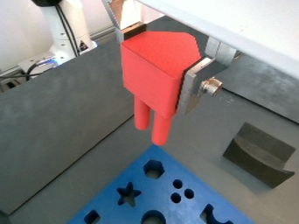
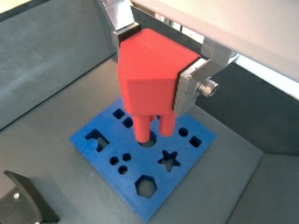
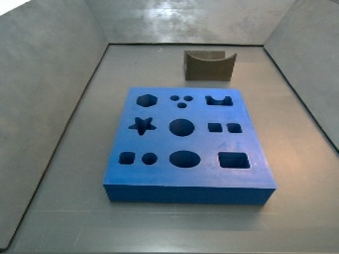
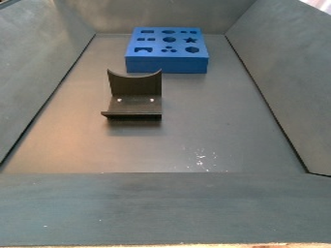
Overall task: Pick up the 3 prong object. Move up. Rotate the 3 prong object. Place the 3 prong object on the fixture. Regrasp the 3 prong object. Move to above the board. Insert the 3 prong object.
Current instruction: Insert the 3 prong object.
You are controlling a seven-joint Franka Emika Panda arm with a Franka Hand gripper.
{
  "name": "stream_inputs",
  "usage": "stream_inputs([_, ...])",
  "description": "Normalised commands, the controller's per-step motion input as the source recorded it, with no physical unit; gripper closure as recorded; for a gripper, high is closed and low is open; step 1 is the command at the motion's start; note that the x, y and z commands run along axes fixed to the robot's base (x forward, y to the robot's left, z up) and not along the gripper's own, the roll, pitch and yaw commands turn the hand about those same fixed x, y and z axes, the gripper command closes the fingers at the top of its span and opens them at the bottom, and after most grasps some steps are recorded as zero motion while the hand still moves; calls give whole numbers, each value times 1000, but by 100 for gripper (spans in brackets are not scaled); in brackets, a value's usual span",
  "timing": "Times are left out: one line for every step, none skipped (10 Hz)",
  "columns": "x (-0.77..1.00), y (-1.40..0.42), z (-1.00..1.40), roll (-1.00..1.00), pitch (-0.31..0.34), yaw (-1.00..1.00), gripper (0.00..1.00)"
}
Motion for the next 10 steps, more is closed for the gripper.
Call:
stream_inputs([0,137,-323,0,0,-443,100])
stream_inputs([46,157,-374,0,0,-551,100])
stream_inputs([149,166,-394,0,0,-591,100])
stream_inputs([226,171,-403,0,0,-640,100])
stream_inputs([106,63,-400,-83,-129,-809,100])
stream_inputs([183,57,-371,-60,-103,-846,100])
stream_inputs([231,83,-371,-63,-80,-851,100])
stream_inputs([186,111,-394,0,-63,-866,100])
stream_inputs([180,120,-406,0,-40,-857,100])
stream_inputs([111,189,-437,0,-129,-714,100])
